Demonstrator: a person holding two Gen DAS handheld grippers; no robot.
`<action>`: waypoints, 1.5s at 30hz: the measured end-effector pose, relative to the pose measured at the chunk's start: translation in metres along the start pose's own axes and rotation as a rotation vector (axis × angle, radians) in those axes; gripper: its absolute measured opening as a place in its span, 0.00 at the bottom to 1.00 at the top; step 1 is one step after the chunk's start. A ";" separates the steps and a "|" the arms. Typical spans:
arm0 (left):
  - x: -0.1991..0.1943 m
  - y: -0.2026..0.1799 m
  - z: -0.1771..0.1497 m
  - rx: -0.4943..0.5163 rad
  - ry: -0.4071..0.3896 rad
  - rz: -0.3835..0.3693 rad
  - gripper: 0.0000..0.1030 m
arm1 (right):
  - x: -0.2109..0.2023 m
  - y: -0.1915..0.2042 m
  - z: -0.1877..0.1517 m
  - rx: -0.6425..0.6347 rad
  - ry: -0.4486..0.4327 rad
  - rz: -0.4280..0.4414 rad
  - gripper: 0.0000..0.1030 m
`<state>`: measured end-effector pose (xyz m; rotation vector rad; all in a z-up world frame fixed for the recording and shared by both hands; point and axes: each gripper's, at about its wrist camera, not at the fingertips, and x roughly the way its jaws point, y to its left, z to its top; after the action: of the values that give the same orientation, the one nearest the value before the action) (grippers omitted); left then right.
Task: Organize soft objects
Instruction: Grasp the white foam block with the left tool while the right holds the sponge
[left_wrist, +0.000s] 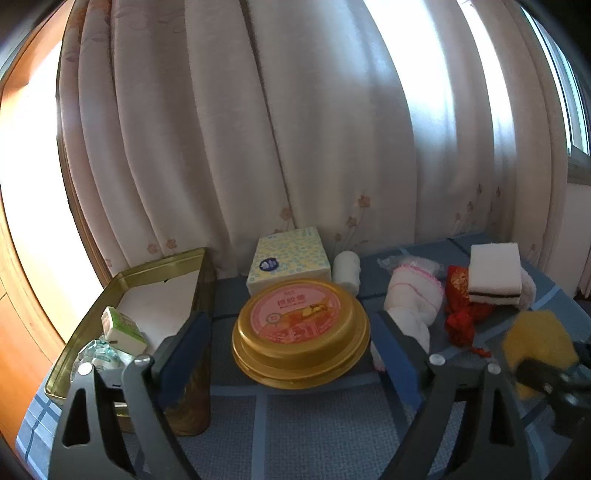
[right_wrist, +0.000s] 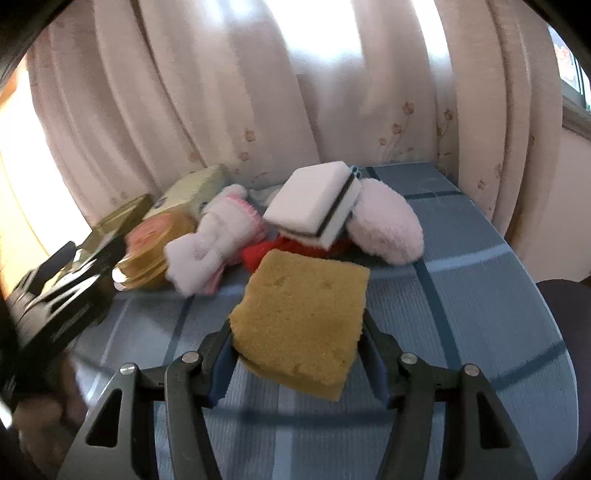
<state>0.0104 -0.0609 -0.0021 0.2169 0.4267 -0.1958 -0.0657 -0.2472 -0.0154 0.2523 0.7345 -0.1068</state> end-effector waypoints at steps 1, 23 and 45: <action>0.000 -0.001 0.000 0.005 0.000 0.001 0.88 | -0.008 -0.002 -0.005 -0.003 -0.007 0.021 0.60; 0.007 -0.104 0.044 0.147 -0.075 -0.417 0.96 | -0.031 -0.064 0.057 0.074 -0.464 -0.403 0.61; 0.021 -0.081 0.029 -0.007 -0.058 -0.423 0.54 | -0.036 -0.054 0.050 0.052 -0.500 -0.433 0.61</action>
<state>0.0220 -0.1490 0.0013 0.1115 0.4118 -0.6139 -0.0703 -0.3122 0.0344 0.1035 0.2773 -0.5801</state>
